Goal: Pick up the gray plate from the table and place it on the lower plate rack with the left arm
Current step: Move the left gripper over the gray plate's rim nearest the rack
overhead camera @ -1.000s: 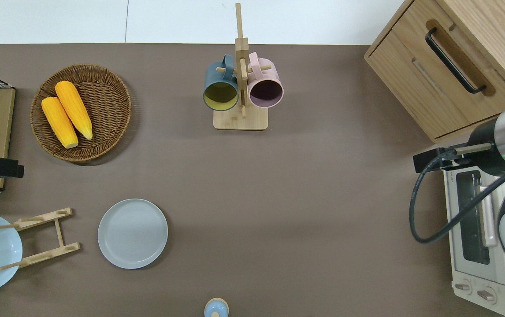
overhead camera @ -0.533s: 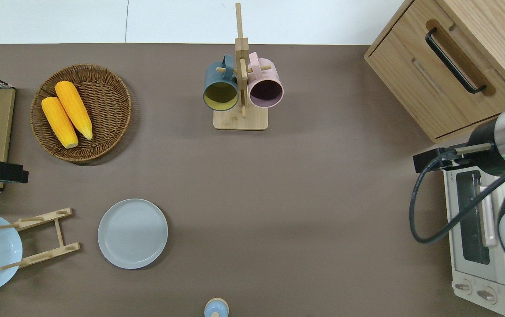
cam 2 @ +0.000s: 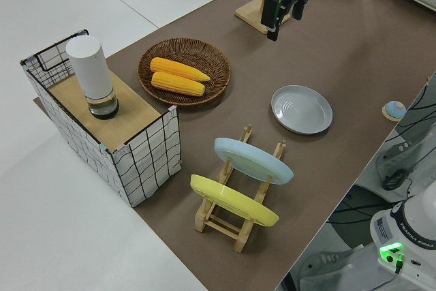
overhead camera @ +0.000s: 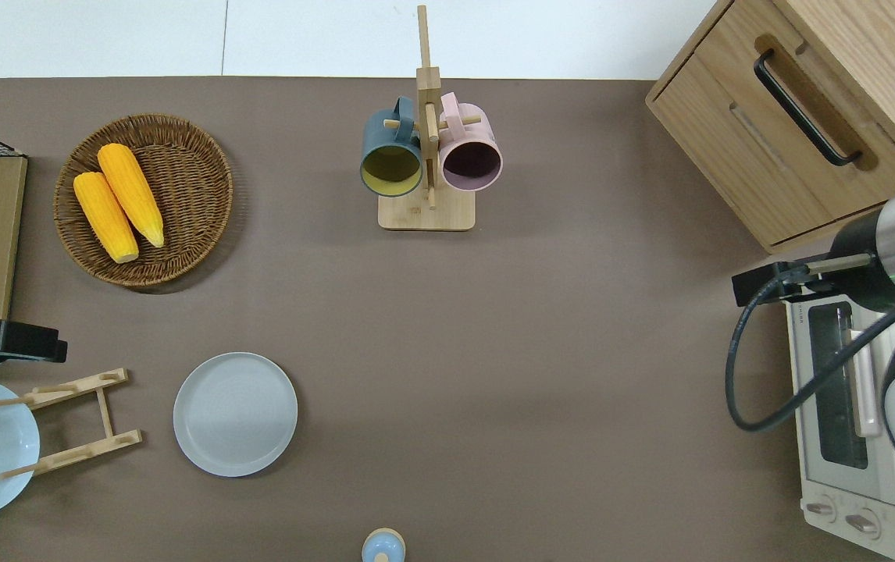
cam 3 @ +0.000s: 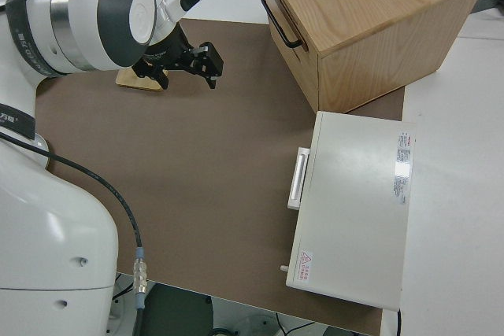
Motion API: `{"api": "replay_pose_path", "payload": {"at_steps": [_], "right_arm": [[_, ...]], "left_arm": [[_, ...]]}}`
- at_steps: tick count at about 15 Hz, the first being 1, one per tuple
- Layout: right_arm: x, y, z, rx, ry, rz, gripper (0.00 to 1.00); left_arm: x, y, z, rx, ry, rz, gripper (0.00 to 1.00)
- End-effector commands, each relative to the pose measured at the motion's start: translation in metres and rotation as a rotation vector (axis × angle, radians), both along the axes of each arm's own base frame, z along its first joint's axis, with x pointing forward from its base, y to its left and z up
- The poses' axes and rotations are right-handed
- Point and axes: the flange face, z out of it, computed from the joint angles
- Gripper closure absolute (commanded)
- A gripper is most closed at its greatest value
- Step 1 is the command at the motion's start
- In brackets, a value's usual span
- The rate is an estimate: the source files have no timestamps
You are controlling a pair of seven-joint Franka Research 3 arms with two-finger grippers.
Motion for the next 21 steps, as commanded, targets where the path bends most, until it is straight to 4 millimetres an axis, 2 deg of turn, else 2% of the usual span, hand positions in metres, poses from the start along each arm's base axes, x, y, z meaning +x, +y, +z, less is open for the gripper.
{"api": "replay_pose_path", "payload": {"at_steps": [1, 2, 3, 6, 9, 14, 18, 21], "right_arm": [[-0.002, -0.001, 0.004, -0.003, 0.002, -0.014, 0.017], [-0.002, -0.001, 0.004, -0.002, 0.002, -0.014, 0.017], [-0.002, -0.001, 0.004, -0.003, 0.002, -0.014, 0.017], [-0.002, -0.001, 0.004, -0.002, 0.002, -0.014, 0.017], [-0.002, -0.001, 0.004, -0.003, 0.002, -0.014, 0.017], [-0.002, -0.001, 0.004, -0.003, 0.002, -0.014, 0.017], [-0.002, -0.001, 0.004, -0.002, 0.004, -0.014, 0.017], [-0.002, -0.001, 0.005, -0.002, 0.001, -0.014, 0.017]], "left_arm": [[-0.037, -0.009, -0.032, -0.028, 0.004, 0.001, 0.0], [-0.044, -0.011, -0.041, -0.03, -0.002, -0.002, 0.0], [-0.054, -0.013, -0.06, -0.033, -0.015, -0.004, 0.0], [-0.073, -0.019, -0.099, -0.032, -0.051, -0.012, 0.0], [-0.082, -0.027, -0.14, -0.027, -0.058, -0.01, 0.0], [-0.096, -0.043, -0.193, -0.009, -0.093, 0.018, 0.0], [-0.097, -0.045, -0.22, -0.003, -0.097, 0.018, 0.0], [-0.097, -0.045, -0.23, -0.001, -0.108, 0.02, 0.0]]}}
